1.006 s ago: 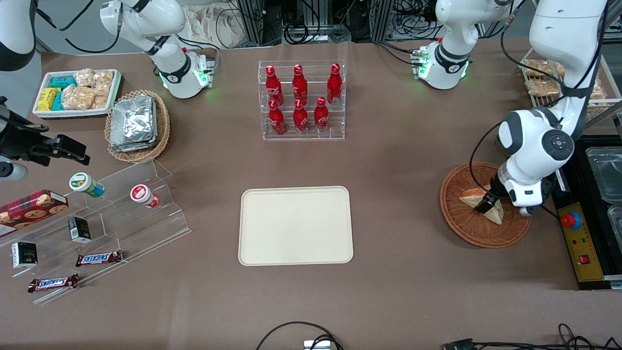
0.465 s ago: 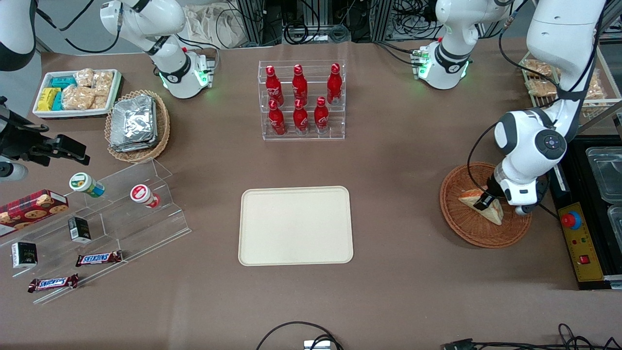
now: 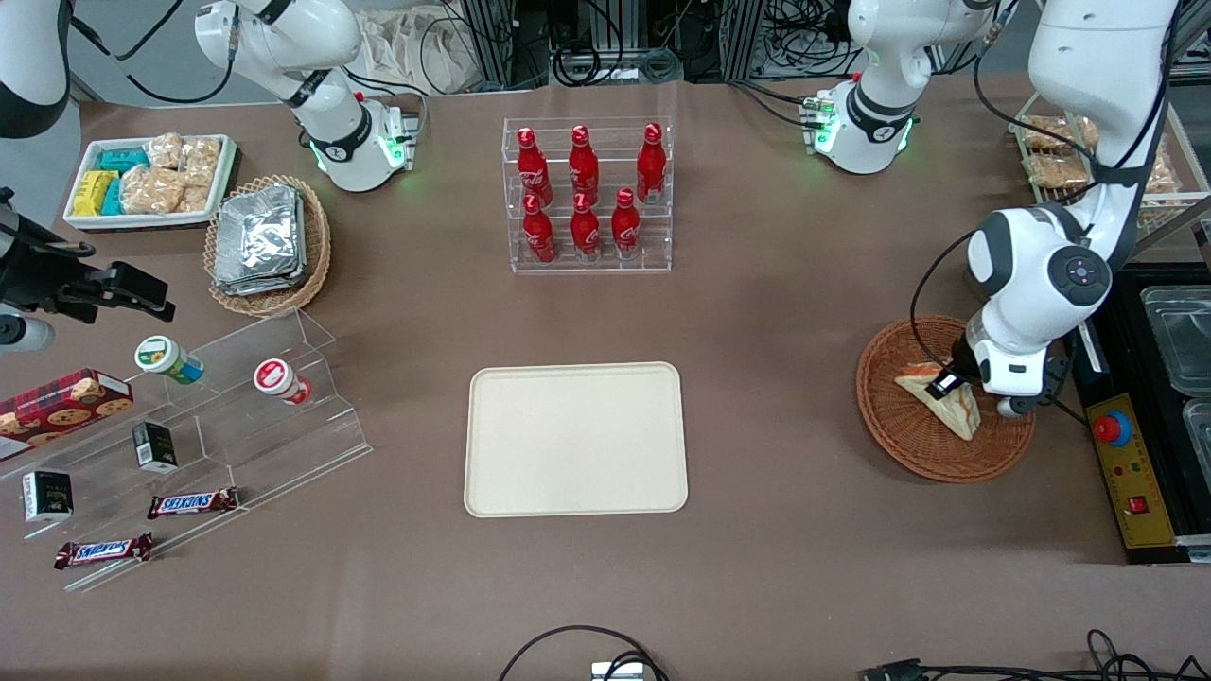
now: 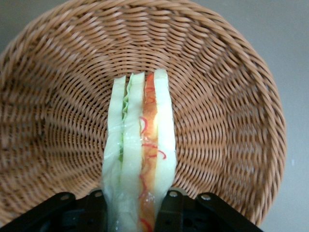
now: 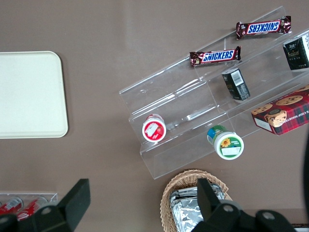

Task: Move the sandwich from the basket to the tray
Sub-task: 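Lift the sandwich out of the basket and carry it toward the tray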

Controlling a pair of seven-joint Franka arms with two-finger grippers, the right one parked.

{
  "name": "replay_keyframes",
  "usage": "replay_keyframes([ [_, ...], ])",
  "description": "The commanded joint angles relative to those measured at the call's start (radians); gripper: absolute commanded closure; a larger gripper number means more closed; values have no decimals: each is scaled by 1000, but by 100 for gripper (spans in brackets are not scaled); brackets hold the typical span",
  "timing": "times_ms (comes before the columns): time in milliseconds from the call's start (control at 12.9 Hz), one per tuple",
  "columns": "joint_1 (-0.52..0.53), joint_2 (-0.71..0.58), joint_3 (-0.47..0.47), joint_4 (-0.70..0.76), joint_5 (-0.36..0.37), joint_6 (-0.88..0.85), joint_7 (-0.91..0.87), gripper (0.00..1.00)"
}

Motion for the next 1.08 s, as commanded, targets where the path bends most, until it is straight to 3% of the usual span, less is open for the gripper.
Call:
replay_keyframes([
  [0,-4,-74,-6,-14,11,-58,189,90],
  [542,-49,-94,-26,9,11,-65,542,90],
  [1006,-139,-81,-26,121,11,-97,553,90],
])
